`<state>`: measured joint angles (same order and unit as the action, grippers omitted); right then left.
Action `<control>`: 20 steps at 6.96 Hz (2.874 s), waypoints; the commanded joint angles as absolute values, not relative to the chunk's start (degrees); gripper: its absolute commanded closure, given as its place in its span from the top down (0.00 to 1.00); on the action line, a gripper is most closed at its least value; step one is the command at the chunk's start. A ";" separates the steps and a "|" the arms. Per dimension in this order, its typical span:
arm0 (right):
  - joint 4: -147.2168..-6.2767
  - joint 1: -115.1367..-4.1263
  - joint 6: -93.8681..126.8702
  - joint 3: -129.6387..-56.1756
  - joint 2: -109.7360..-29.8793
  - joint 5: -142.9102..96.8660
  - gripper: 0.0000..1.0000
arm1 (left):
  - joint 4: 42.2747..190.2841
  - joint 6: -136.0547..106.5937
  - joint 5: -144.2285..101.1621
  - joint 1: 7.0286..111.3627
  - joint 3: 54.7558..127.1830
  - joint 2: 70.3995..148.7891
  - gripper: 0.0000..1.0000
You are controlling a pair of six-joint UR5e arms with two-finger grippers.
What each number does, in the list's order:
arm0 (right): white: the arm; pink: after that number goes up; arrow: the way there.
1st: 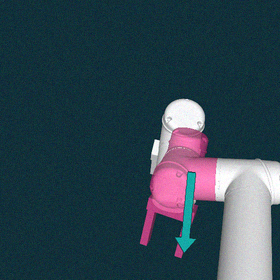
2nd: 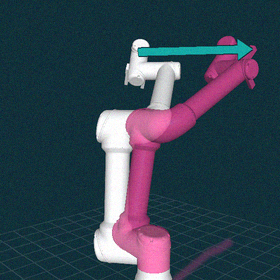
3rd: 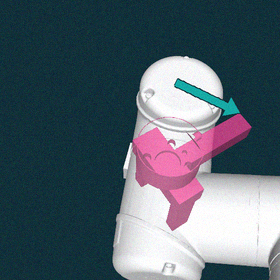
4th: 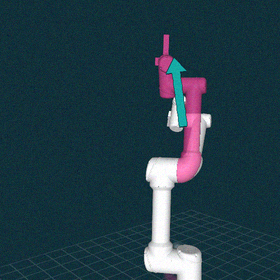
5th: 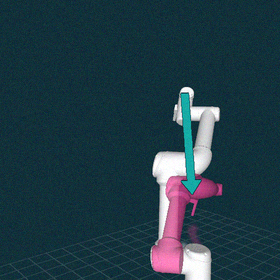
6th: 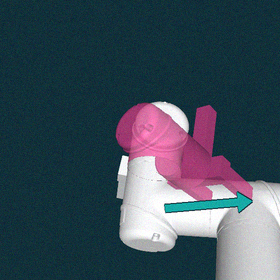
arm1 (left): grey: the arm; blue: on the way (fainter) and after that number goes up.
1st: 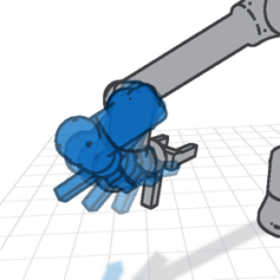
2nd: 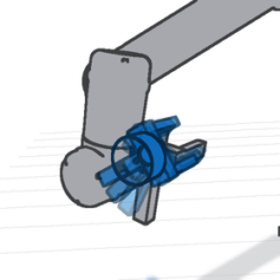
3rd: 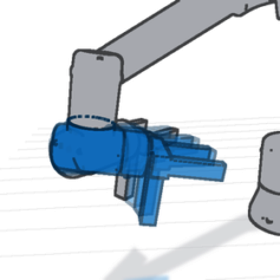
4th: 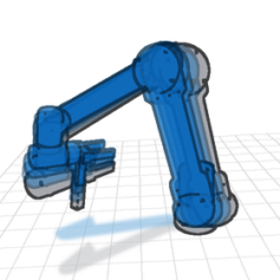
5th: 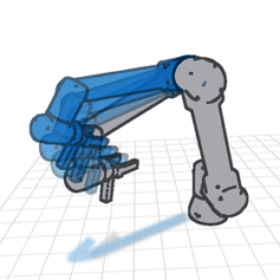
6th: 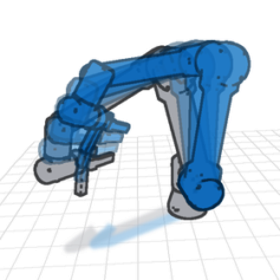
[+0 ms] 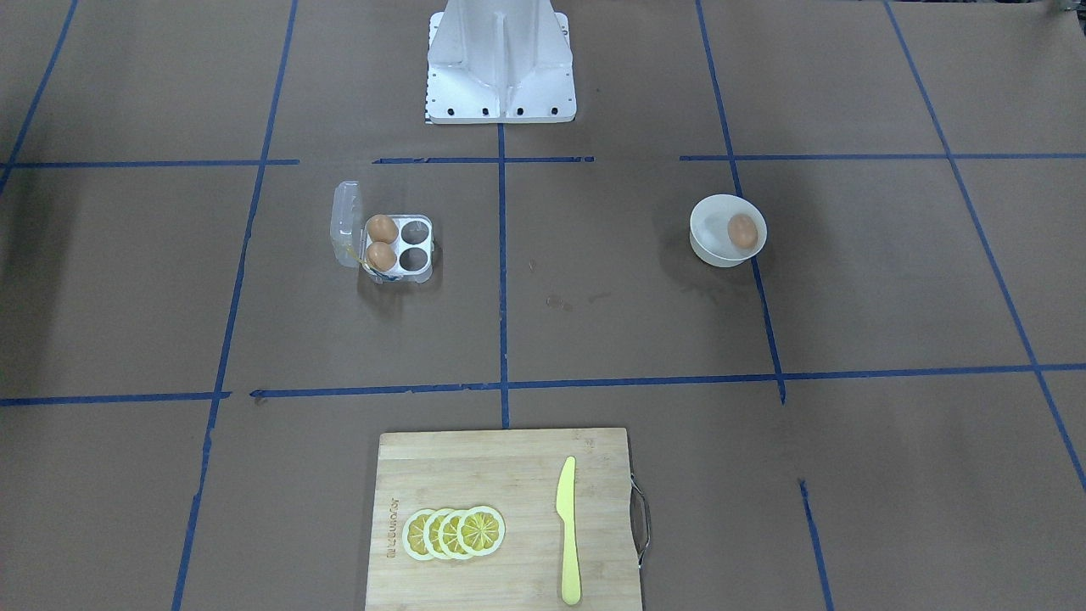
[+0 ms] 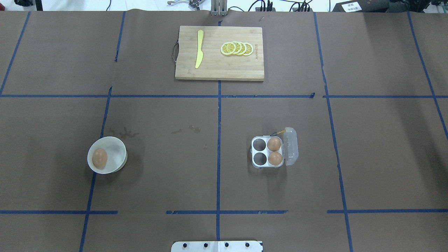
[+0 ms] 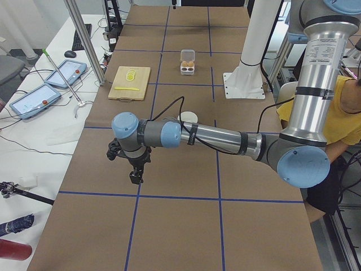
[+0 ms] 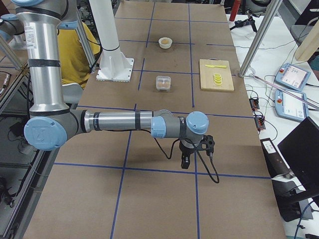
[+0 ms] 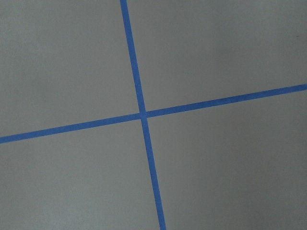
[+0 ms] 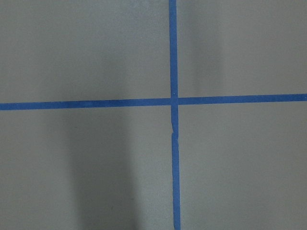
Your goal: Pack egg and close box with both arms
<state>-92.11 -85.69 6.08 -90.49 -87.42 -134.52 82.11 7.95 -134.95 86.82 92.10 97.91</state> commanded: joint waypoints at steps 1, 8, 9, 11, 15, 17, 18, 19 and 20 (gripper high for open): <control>-92.11 -85.69 6.06 -90.35 -87.45 -134.39 1.00 | 83.31 8.61 -135.09 87.01 93.07 97.13 1.00; -92.11 -85.61 6.77 -91.23 -86.75 -134.91 1.00 | 83.67 6.76 -134.83 86.49 98.08 97.56 1.00; -92.02 -85.61 6.77 -91.32 -86.75 -135.96 1.00 | 84.11 7.03 -135.09 86.40 98.26 97.73 1.00; -91.24 -85.69 6.77 -92.10 -86.84 -138.68 1.00 | 88.59 6.25 -135.26 85.96 98.79 97.21 1.00; -84.12 -84.38 6.85 -91.67 -87.71 -139.04 1.00 | 90.00 -4.24 -135.09 74.31 105.08 97.64 1.00; -83.85 -83.59 6.77 -91.84 -87.71 -139.04 1.00 | 90.00 -19.61 -130.30 63.68 112.99 98.00 1.00; -83.76 -82.45 6.85 -92.11 -87.54 -139.04 1.00 | 90.00 -28.13 -128.43 58.93 115.46 99.04 1.00; -83.85 -82.18 6.77 -92.02 -87.63 -139.04 1.00 | 90.00 -40.48 -126.06 51.93 117.84 100.79 1.00; -83.76 -81.83 6.77 -91.93 -87.63 -138.96 1.00 | 89.91 -52.09 -117.94 45.16 119.08 102.81 1.00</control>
